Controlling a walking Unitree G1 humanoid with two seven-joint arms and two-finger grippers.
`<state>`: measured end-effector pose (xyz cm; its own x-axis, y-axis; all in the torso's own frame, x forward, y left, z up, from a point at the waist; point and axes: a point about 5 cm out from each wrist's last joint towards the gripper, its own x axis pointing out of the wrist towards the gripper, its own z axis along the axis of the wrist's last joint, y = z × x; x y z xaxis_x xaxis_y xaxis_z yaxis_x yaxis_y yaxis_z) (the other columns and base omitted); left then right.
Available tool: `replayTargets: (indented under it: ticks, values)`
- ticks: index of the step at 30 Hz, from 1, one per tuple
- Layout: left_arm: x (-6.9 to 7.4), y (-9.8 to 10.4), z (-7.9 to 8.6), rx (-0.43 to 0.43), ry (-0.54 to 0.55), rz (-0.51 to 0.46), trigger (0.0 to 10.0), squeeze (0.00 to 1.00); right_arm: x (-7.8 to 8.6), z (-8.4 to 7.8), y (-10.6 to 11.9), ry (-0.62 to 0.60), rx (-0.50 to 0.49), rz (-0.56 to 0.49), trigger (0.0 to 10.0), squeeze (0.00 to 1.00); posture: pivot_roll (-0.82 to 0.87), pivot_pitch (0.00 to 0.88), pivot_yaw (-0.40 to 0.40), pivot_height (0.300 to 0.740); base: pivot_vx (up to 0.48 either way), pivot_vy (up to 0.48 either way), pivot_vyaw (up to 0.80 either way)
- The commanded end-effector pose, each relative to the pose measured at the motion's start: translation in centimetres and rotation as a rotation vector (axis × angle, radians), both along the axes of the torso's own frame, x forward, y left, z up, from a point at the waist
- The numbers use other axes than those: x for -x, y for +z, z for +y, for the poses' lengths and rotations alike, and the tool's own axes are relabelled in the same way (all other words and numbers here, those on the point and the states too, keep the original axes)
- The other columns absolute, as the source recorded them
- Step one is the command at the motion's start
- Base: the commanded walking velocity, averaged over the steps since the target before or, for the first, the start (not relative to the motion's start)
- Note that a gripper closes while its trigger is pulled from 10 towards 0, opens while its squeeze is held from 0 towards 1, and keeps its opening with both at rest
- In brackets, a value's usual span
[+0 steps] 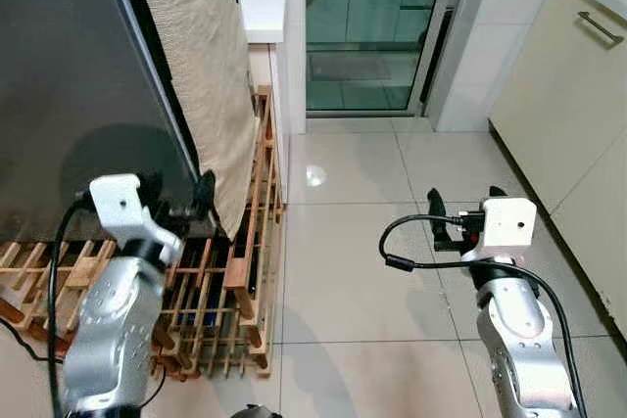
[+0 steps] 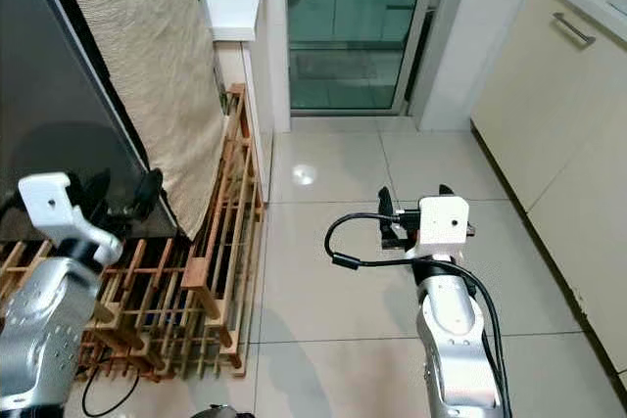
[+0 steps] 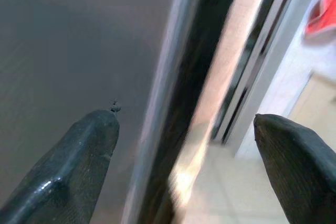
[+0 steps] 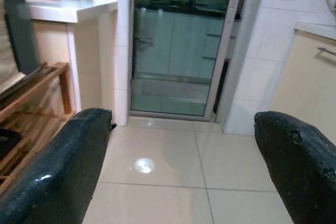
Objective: Restocking fridge
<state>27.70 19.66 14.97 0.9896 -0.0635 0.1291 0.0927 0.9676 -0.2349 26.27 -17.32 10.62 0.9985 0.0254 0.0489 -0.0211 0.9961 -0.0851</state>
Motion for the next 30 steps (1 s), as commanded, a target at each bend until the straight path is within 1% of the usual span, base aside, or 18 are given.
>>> replayTargets:
  ticks: [1,2,6,8,13,15,17,18,19,20,22,23,24,25,26,27,28,30]
  values:
    - [-0.7,0.6,-0.8,0.024,-0.017,-0.011,10.0,0.00,-0.4,0.7,0.3,0.040,-0.008,-0.014,10.0,0.00,-0.07,0.000,0.043,0.740,0.000,0.000,0.00]
    - [-0.8,1.0,-1.2,0.033,-0.029,-0.027,10.0,0.00,-0.5,0.8,0.3,0.054,-0.013,-0.011,10.0,0.00,-0.07,0.000,0.043,0.740,0.000,0.000,0.00]
    - [-1.0,1.6,-1.6,0.044,-0.047,-0.041,10.0,0.00,-0.5,0.8,0.2,0.061,-0.012,-0.004,10.0,0.00,-0.08,0.000,0.053,0.740,0.000,0.000,0.00]
    - [-1.2,2.5,-2.2,0.047,-0.062,-0.065,10.0,0.00,-0.7,0.7,0.0,0.061,-0.015,0.008,10.0,0.00,-0.08,0.000,0.053,0.740,0.000,0.000,0.00]
    - [-1.7,3.3,-2.7,0.056,-0.060,-0.083,10.0,0.00,-1.0,0.8,-0.1,0.070,-0.012,0.014,10.0,0.00,-0.08,0.000,0.055,0.740,0.000,0.000,0.00]
    - [-2.0,3.3,-2.6,0.035,-0.031,-0.070,10.0,0.00,-1.1,0.8,-0.1,0.073,-0.011,0.016,10.0,0.00,-0.08,0.000,0.052,0.740,0.000,0.000,0.00]
    - [-2.9,3.2,-2.5,-0.003,0.039,-0.036,10.0,0.00,-1.3,0.8,-0.2,0.075,-0.010,0.020,10.0,0.00,-0.07,0.000,0.050,0.740,0.000,0.000,0.00]
    - [-2.9,3.2,-2.5,-0.003,0.039,-0.036,10.0,0.00,-1.3,0.8,-0.2,0.075,-0.010,0.020,10.0,0.00,-0.07,0.000,0.050,0.740,0.000,0.000,0.00]
    - [-3.9,3.2,-3.0,-0.011,0.056,-0.031,10.0,0.00,-1.4,0.9,-0.2,0.079,-0.009,0.021,10.0,0.00,-0.07,0.000,0.045,0.740,0.000,0.000,0.00]
    - [-4.5,3.4,-3.6,-0.015,0.046,-0.037,10.0,0.00,-1.5,1.0,-0.3,0.083,-0.008,0.024,10.0,0.00,-0.07,0.000,0.045,0.740,0.000,0.000,0.00]
    - [-4.9,3.5,-4.0,-0.018,0.038,-0.042,10.0,0.00,-1.5,1.1,-0.3,0.086,-0.007,0.025,10.0,0.00,-0.07,0.000,0.043,0.740,0.000,0.000,0.00]
    - [-6.1,3.8,-5.3,-0.033,-0.010,-0.037,10.0,0.00,-1.7,1.3,-0.2,0.092,-0.008,0.024,10.0,0.00,-0.07,0.000,0.043,0.740,0.000,0.000,0.00]
    - [-6.5,3.7,-6.0,-0.046,-0.040,-0.024,10.0,0.00,-1.7,1.4,-0.2,0.094,-0.008,0.022,10.0,0.00,-0.07,0.000,0.043,0.740,0.000,0.000,0.00]
    - [-7.2,3.4,-7.2,-0.064,-0.098,-0.002,10.0,0.00,-1.8,1.4,-0.2,0.096,-0.008,0.021,10.0,0.00,-0.07,0.000,0.043,0.740,0.000,0.000,0.00]
    - [-7.5,3.2,-7.9,-0.076,-0.135,0.013,10.0,0.00,-1.9,1.4,-0.1,0.097,-0.008,0.020,10.0,0.00,-0.08,0.000,0.044,0.740,0.000,0.000,0.00]
    - [-7.5,3.2,-7.9,-0.076,-0.135,0.013,10.0,0.00,-1.9,1.4,-0.1,0.097,-0.008,0.020,10.0,0.00,-0.08,0.000,0.044,0.740,0.000,0.000,0.00]
    - [-8.0,2.8,-8.8,-0.093,-0.175,0.037,10.0,0.00,-2.0,1.5,-0.1,0.098,-0.008,0.018,10.0,0.00,-0.08,0.000,0.044,0.740,0.000,0.000,0.00]
    - [-8.6,2.1,-10.5,-0.088,-0.233,0.080,10.0,0.00,-2.2,1.6,0.1,0.100,-0.008,0.014,10.0,0.00,-0.09,0.000,0.049,0.740,0.000,0.000,0.00]
